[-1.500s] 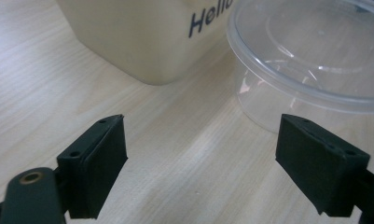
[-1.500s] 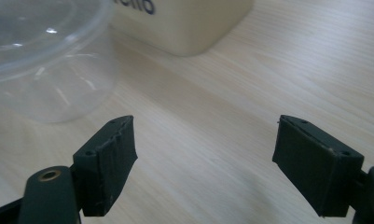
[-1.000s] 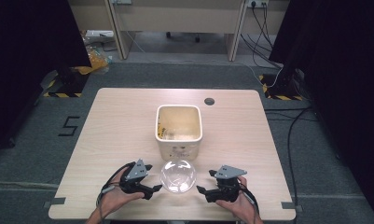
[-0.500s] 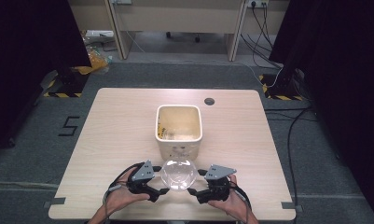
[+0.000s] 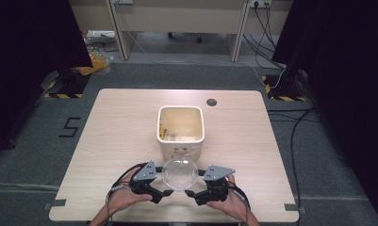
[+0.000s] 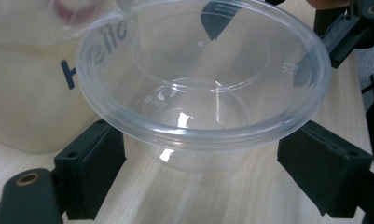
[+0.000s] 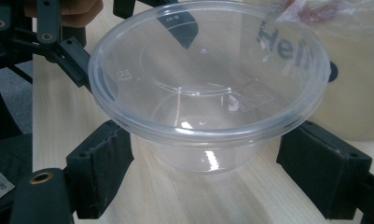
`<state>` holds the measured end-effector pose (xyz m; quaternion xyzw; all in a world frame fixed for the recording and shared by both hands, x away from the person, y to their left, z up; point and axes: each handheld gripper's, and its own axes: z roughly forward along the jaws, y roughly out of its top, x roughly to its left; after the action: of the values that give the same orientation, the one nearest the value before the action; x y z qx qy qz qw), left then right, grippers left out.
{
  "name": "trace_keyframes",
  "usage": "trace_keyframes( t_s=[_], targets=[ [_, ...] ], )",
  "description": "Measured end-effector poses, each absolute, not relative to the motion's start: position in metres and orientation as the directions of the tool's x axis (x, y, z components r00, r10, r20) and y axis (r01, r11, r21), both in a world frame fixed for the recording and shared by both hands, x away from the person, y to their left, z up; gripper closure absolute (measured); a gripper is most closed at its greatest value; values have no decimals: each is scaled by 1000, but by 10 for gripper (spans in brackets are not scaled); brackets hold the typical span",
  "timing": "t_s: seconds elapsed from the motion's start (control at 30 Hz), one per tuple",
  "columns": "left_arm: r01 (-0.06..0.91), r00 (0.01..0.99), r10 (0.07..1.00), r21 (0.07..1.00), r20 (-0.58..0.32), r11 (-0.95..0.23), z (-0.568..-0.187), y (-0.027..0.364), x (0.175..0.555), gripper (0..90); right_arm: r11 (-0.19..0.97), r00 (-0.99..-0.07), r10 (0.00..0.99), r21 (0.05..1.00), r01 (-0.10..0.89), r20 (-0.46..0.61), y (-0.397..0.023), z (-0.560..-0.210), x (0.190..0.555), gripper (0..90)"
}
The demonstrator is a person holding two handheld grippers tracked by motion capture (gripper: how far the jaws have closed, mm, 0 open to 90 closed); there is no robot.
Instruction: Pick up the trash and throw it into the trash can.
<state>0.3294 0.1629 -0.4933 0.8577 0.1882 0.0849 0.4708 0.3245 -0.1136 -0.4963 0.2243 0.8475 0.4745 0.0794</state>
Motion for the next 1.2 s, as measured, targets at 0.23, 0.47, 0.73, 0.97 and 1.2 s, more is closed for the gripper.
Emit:
trace_keyframes(
  t_s=[0.23, 0.47, 0.73, 0.97, 1.2],
  targets=[
    [236, 917, 397, 855, -39, -462, -478, 167, 318, 147, 444, -894, 445, 855, 267, 49, -113, -478, 313, 169],
    [220, 916, 400, 857, -17, -467, -461, 169, 306, 148, 454, -899, 436, 853, 256, 38, -110, -463, 303, 168],
    [203, 919, 393, 859, -2, -470, -436, 170, 302, 149, 456, -899, 438, 855, 245, 24, -108, -445, 298, 168],
    [175, 920, 391, 855, 34, -488, -414, 168, 303, 150, 470, -900, 435, 854, 222, -5, -108, -426, 299, 169],
    [172, 916, 398, 855, 43, -489, -395, 166, 308, 150, 471, -899, 437, 858, 206, -24, -110, -405, 303, 169]
  ],
)
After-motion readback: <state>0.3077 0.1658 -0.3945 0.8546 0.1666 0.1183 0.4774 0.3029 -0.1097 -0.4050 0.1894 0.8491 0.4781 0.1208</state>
